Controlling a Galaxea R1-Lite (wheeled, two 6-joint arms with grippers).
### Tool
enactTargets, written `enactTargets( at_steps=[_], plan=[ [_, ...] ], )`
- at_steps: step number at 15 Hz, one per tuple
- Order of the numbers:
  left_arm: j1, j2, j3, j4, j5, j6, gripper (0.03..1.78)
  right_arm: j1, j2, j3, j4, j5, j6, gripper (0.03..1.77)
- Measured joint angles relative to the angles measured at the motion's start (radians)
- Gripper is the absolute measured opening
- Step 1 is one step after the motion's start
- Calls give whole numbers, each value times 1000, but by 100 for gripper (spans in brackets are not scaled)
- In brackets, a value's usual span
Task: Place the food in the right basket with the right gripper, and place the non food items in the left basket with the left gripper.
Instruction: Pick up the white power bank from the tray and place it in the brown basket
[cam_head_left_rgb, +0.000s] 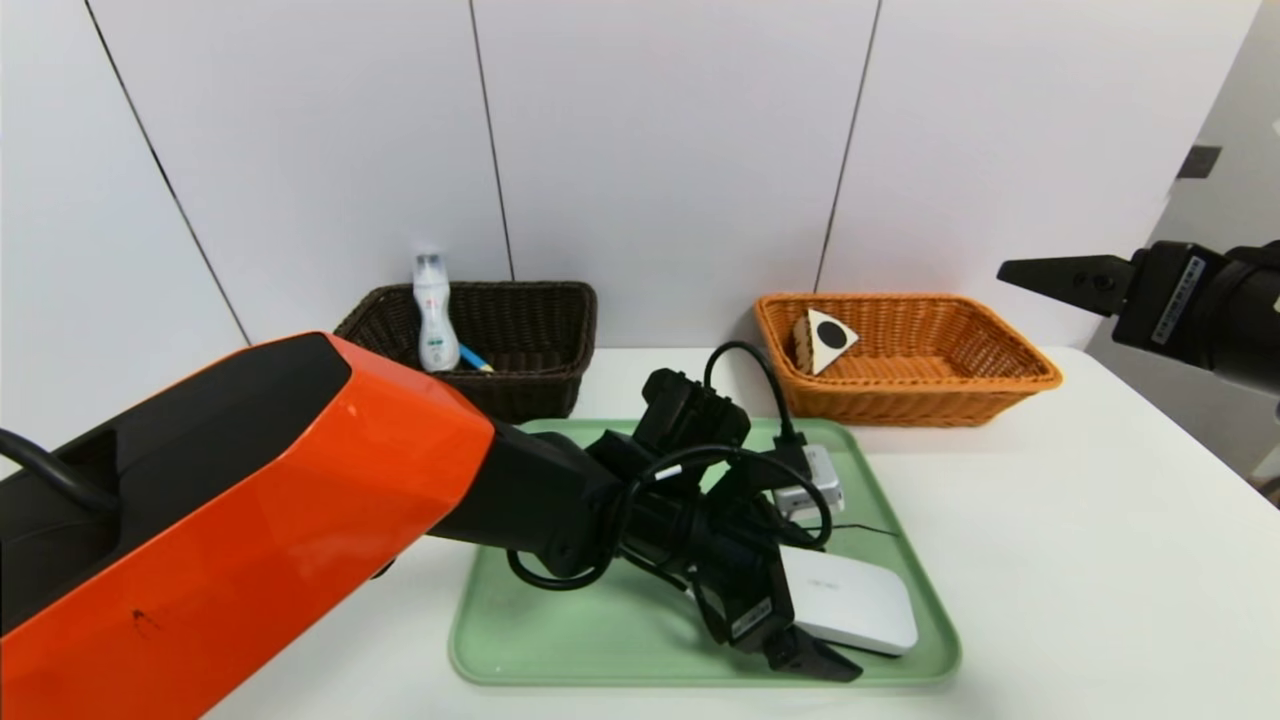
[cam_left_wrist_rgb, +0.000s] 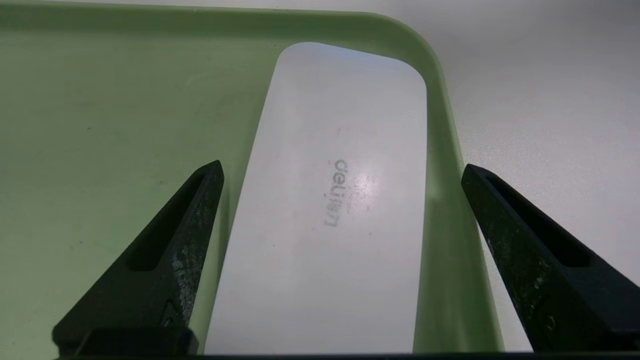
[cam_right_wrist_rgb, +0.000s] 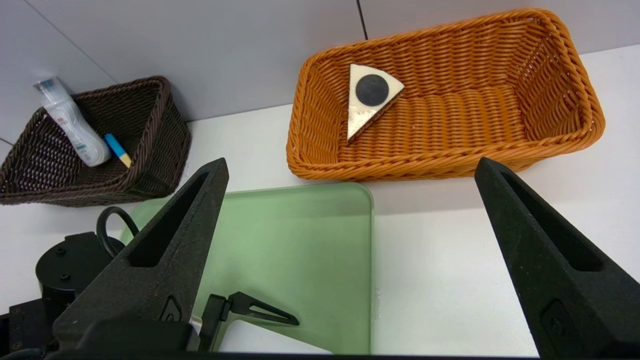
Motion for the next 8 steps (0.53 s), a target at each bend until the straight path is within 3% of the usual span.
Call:
enactTargets(
  at_steps=[8],
  plan=[
    [0, 18, -16, -2, 5, 1, 169, 0, 0, 13, -1, 5, 0, 170]
  ],
)
